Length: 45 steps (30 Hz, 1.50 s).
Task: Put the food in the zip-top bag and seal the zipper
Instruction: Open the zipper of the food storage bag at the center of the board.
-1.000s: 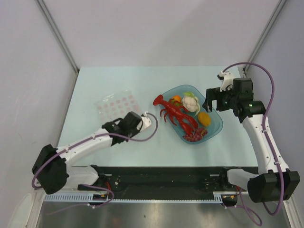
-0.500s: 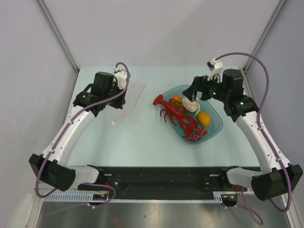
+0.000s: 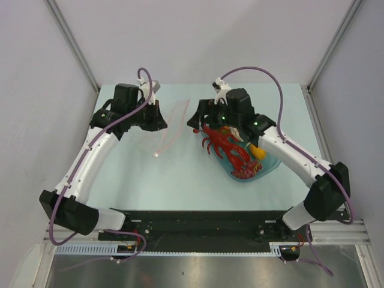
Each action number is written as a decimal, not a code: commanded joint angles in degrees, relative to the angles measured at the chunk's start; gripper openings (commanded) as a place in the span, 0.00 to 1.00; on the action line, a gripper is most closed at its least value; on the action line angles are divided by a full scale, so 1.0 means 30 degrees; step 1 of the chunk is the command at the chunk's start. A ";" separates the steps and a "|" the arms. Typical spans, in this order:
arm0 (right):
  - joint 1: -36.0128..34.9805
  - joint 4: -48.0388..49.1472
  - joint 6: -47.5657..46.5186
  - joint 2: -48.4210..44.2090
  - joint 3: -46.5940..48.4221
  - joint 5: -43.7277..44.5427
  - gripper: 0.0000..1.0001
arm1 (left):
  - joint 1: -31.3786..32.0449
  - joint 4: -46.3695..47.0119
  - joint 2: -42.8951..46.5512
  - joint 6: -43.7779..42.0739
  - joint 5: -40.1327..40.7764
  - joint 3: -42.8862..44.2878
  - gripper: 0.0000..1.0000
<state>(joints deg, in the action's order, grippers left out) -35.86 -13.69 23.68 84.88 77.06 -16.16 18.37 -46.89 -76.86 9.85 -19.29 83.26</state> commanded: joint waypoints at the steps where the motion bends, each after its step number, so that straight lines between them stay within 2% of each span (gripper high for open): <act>1: -0.0586 0.2191 0.2533 0.2109 0.2699 0.0115 0.87 | -0.0439 0.0923 0.0278 0.1639 -0.1450 0.0226 0.00; 4: -0.1053 0.2075 0.2856 0.3516 0.3873 -0.0500 0.83 | -0.1024 0.1479 0.0716 0.2048 -0.1772 -0.0507 0.00; 8: -0.2020 0.2044 0.3705 0.4457 0.3963 -0.0793 0.81 | -0.2663 0.1891 0.0864 0.3132 -0.3818 -0.1327 0.00; 9: -0.2226 0.2074 0.3679 0.4547 0.3876 -0.0823 0.77 | -0.3334 0.1920 0.0893 0.3453 -0.4259 -0.1416 0.00; 10: -0.2634 0.2045 0.3678 0.4548 0.3614 -0.0765 0.66 | -0.3601 0.1949 0.0951 0.3543 -0.4525 -0.1504 0.00; 12: -0.2755 0.2045 0.3591 0.4519 0.3494 -0.0823 0.50 | -0.4303 0.1833 0.1098 0.3690 -0.5141 -0.1767 0.00; 13: -0.2755 0.1871 0.3474 0.4519 0.3668 -0.0910 0.35 | -0.4423 0.1775 0.1447 0.3632 -0.5230 -0.1826 0.00; 15: -0.2580 0.1578 0.2775 0.4606 0.4282 -0.1027 0.17 | -0.4570 0.1367 0.1916 0.3196 -0.5172 -0.1886 0.00; 16: -0.2521 0.1054 0.2509 0.4752 0.5300 -0.1463 0.00 | -0.4571 0.1248 0.2441 0.3018 -0.4998 -0.1886 0.00; 17: -0.2318 0.0556 0.2216 0.4840 0.5949 -0.1758 0.00 | -0.4571 0.1131 0.2794 0.2901 -0.4764 -0.1915 0.00; 22: -0.1555 -0.3627 0.0957 0.5486 0.9233 -0.5534 0.00 | -0.4571 -0.1065 0.3997 0.1086 -0.2479 -0.1067 0.00; 24: -0.1263 -0.4281 0.0778 0.5078 0.9150 -0.5511 0.00 | -0.4542 -0.1535 0.4699 0.0907 -0.2302 -0.0685 0.00; 25: -0.1203 -0.4341 0.1039 0.4930 0.9003 -0.5627 0.06 | -0.4571 -0.1537 0.4934 0.1023 -0.2330 -0.0626 0.00; 26: -0.1173 -0.4255 0.1245 0.4755 0.8741 -0.5599 0.21 | -0.4542 -0.1421 0.5139 0.1285 -0.2301 -0.0597 0.00; 27: -0.1231 -0.3732 0.1537 0.4608 0.8245 -0.5541 0.43 | -0.4571 -0.1419 0.5315 0.1549 -0.2243 -0.0596 0.01; 28: -0.1406 -0.3582 0.1917 0.4230 0.8037 -0.4873 0.90 | -0.4571 -0.1390 0.5346 0.1726 -0.2329 -0.0567 0.00; 29: -0.1639 -0.3406 0.2007 0.4052 0.7890 -0.4402 0.99 | -0.4542 -0.1390 0.5231 0.2105 -0.2388 -0.0509 0.00; 33: -0.2693 -0.1650 0.1921 0.3347 0.7215 -0.3084 1.00 | -0.4542 -0.0923 0.4966 0.3131 -0.2534 -0.0683 0.00; 38: -0.3106 -0.1733 0.1802 0.4105 0.7828 -0.1910 0.99 | -0.4512 0.0102 0.4995 0.4273 -0.2917 -0.1240 0.00; 41: -0.3311 -0.1908 0.1921 0.5099 0.8443 -0.1675 0.92 | -0.4483 0.0308 0.4936 0.4656 -0.3004 -0.1475 0.00; 44: -0.3370 -0.2175 0.2299 0.5893 0.8534 -0.1467 0.91 | -0.4483 0.0950 0.5053 0.5182 -0.3385 -0.1797 0.00; 45: -0.3341 -0.1913 0.2678 0.6389 0.8562 -0.1671 0.86 | -0.4425 0.1099 0.5112 0.5301 -0.3443 -0.1885 0.00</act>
<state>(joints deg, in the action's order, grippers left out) -45.67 -20.97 29.15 100.07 100.49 -22.85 4.75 -47.70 -62.22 22.13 -27.66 78.56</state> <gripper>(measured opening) 0.914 0.003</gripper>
